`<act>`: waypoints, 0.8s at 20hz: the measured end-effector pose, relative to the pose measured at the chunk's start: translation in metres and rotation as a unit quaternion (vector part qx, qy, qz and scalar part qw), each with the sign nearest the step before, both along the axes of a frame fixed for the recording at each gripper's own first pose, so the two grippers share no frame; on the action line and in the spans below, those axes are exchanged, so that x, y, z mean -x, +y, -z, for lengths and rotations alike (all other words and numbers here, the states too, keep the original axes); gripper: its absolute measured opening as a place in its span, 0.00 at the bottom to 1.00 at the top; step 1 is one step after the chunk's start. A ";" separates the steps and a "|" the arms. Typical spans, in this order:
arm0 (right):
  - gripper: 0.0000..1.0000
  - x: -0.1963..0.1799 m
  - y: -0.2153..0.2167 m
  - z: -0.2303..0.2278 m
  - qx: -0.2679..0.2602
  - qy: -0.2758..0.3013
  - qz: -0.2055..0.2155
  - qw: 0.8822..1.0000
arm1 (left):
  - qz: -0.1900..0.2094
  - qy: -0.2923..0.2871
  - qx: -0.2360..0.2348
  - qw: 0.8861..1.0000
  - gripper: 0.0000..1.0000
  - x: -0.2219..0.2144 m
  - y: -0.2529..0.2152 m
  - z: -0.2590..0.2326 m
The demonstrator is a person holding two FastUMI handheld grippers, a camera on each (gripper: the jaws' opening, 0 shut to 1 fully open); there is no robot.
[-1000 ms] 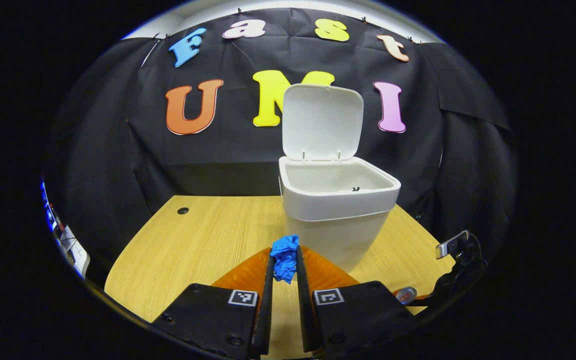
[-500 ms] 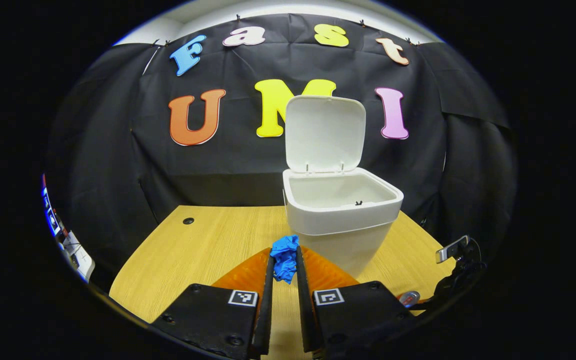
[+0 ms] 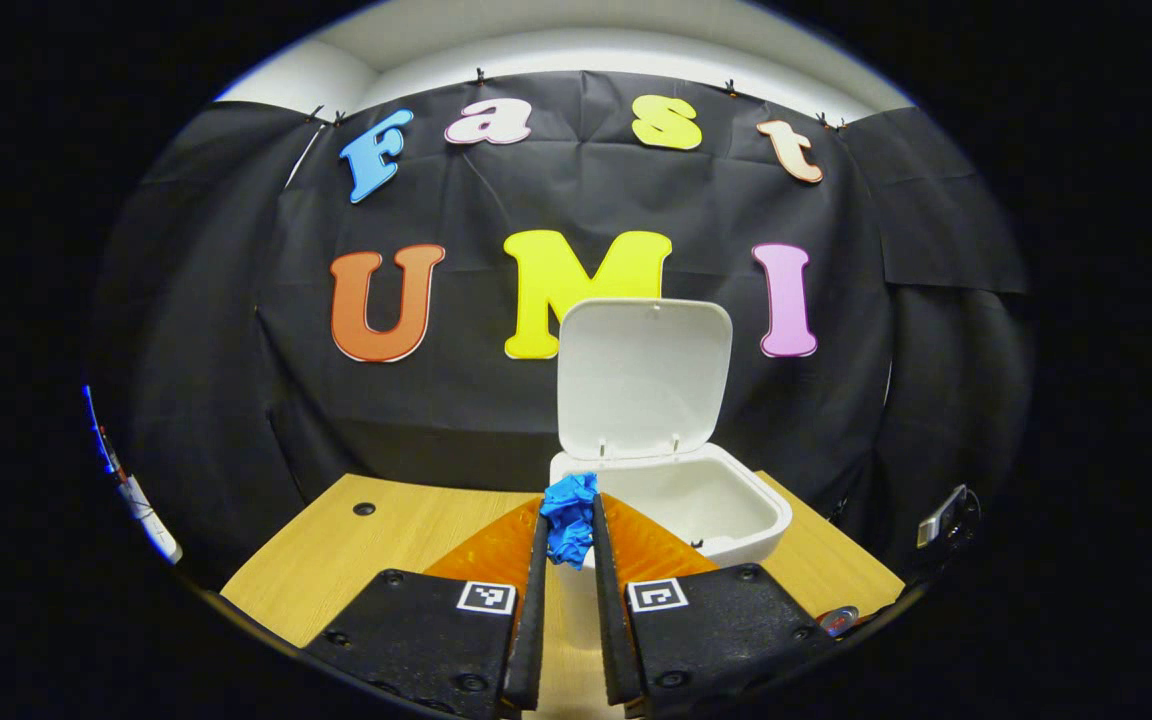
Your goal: Press the lid of the desktop garbage bin to open it, pick up the crumpled paper on the desktop and throw it into the bin, then pick up the pop can on the desktop and drop it into the bin, and finally close the garbage bin lid.
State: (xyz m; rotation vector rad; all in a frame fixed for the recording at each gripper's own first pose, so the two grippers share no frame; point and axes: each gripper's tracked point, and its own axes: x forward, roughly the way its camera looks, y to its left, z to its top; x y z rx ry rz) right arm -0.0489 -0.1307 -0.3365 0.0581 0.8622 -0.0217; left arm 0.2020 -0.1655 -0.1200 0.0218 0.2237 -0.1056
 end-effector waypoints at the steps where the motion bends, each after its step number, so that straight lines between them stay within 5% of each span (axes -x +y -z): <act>1: 0.79 -0.002 -0.006 -0.010 0.004 -0.007 0.006 1.000 | 0.004 -0.009 0.003 1.000 0.27 -0.011 -0.007 -0.004; 10: 0.79 -0.007 -0.064 -0.051 0.010 -0.051 0.068 0.996 | 0.017 0.018 -0.005 1.000 0.33 -0.057 -0.035 0.023; 14: 0.79 -0.007 -0.069 -0.052 0.010 -0.057 0.077 0.995 | 0.027 0.031 -0.017 0.999 0.62 -0.058 -0.044 0.029; 15: 0.79 -0.008 -0.069 -0.054 0.014 -0.059 0.073 0.996 | 0.025 0.028 -0.017 0.999 0.91 -0.059 -0.044 0.027; 16: 0.79 -0.008 -0.067 -0.057 0.019 -0.061 0.067 0.996 | 0.024 0.025 -0.016 0.999 1.00 -0.061 -0.043 0.027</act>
